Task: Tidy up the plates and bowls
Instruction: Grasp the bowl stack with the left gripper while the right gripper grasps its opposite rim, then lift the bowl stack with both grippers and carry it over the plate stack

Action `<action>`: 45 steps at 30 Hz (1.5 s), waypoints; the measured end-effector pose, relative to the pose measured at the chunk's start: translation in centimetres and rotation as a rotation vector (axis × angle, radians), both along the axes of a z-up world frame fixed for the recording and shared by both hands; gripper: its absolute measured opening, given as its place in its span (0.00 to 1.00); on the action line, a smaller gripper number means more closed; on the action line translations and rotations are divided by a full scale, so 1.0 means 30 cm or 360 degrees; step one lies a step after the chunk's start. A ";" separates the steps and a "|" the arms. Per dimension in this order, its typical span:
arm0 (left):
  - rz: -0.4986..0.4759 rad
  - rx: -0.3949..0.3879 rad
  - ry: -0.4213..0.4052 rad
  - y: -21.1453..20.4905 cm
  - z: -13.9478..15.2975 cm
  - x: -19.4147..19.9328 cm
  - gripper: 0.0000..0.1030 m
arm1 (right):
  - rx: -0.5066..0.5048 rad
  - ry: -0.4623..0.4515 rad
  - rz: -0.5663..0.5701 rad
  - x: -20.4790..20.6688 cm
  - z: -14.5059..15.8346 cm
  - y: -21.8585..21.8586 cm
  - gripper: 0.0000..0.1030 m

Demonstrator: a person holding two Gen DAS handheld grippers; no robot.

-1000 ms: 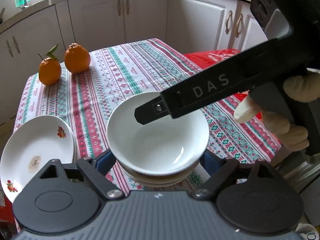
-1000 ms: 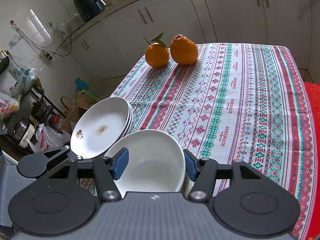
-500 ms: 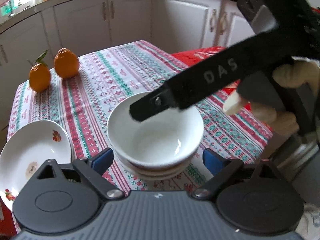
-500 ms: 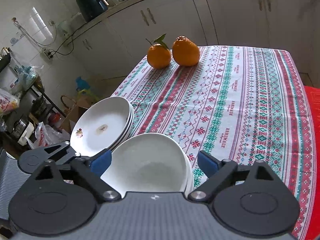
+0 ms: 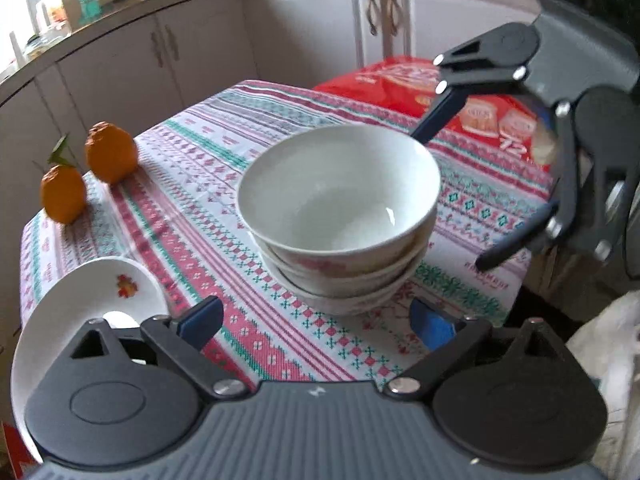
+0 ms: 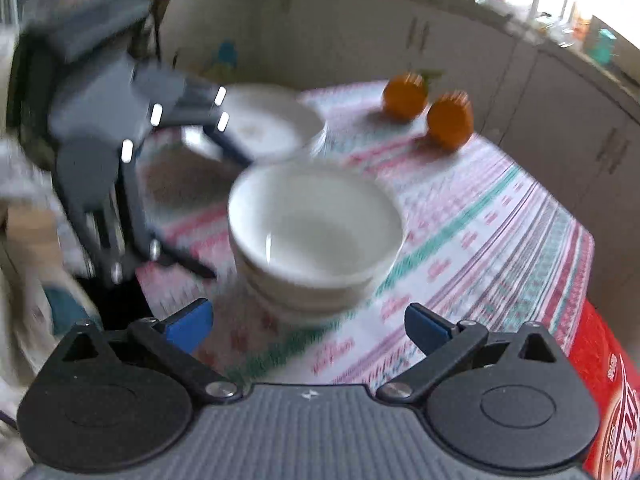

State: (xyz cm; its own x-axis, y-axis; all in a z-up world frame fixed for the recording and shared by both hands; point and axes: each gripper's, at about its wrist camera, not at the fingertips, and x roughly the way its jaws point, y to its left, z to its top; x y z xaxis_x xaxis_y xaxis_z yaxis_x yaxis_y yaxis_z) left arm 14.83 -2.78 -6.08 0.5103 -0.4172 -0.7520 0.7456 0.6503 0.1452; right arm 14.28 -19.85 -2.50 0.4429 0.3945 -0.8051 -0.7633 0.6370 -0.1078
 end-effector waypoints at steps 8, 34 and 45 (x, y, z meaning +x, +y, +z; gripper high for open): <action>-0.0183 0.0102 0.0078 -0.024 -0.050 0.068 0.93 | -0.0050 0.0078 0.0154 0.116 -0.084 0.051 0.94; -0.0590 0.0071 0.0220 -0.046 -0.026 0.156 0.81 | -0.0055 0.0250 0.0402 0.209 -0.083 0.082 0.83; -0.0565 0.0031 0.0192 -0.015 0.020 0.120 0.80 | -0.0073 0.0284 0.0415 0.197 -0.037 0.114 0.83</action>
